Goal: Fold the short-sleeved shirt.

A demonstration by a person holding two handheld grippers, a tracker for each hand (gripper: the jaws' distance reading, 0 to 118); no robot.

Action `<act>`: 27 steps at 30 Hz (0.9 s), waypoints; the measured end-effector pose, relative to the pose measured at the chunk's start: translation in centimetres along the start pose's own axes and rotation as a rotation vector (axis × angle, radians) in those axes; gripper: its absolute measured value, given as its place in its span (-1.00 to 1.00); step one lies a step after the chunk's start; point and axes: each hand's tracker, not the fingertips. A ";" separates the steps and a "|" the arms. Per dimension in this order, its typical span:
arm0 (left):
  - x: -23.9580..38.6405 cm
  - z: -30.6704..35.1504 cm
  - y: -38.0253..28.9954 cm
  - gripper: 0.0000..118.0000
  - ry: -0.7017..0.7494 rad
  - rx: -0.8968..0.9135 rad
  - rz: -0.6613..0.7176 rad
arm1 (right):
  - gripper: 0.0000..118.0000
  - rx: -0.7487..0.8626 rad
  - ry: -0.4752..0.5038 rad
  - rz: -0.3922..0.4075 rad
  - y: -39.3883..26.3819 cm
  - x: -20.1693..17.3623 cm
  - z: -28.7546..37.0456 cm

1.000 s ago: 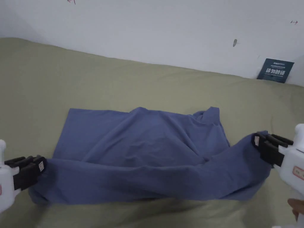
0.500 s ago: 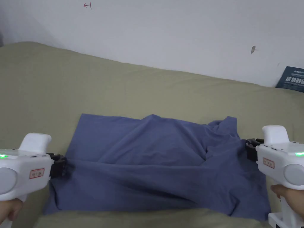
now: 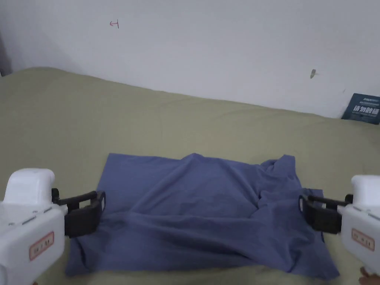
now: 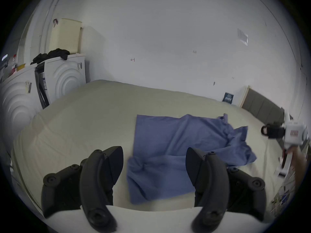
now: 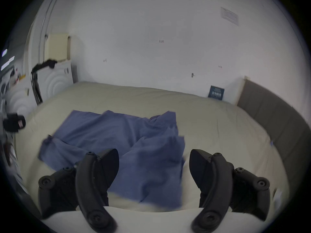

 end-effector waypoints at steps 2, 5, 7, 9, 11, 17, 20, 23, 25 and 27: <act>1.2 1.6 -1.0 0.10 -0.020 -0.030 0.014 | 0.28 -0.014 0.025 -0.087 -2.1 -1.7 2.9; 2.4 3.1 -3.5 -0.99 0.034 -0.075 -0.033 | -0.93 -0.066 0.068 -0.097 -5.3 -3.6 5.7; 2.6 3.9 -5.0 -0.99 0.062 -0.097 -0.033 | -0.97 -0.099 -0.008 -0.073 -7.2 -5.0 7.1; 1.9 4.3 -6.8 -1.00 0.035 -0.155 0.065 | -0.98 -0.136 0.050 -0.106 -8.7 -5.3 7.6; 0.9 4.0 -8.5 -1.00 0.060 -0.194 0.118 | -0.98 -0.139 0.071 -0.158 -9.8 -5.2 8.0; -1.0 0.3 -8.6 -0.29 0.115 -0.239 0.123 | -0.98 -0.145 0.025 -0.143 -9.2 -2.5 7.0; -0.8 -2.5 -7.8 0.38 0.155 -0.270 0.087 | -0.97 -0.148 0.023 -0.174 -8.6 -0.6 6.7; -0.4 -4.9 -7.7 0.53 0.131 -0.286 0.088 | -0.97 -0.160 -0.010 -0.177 -8.6 1.3 6.0; -0.1 -6.6 -7.9 0.53 0.157 -0.330 0.062 | -0.97 -0.172 -0.041 -0.191 -8.7 2.4 5.2; 0.1 -7.7 -8.6 0.42 0.172 -0.377 0.025 | -0.97 -0.181 -0.052 -0.203 -8.8 3.4 4.1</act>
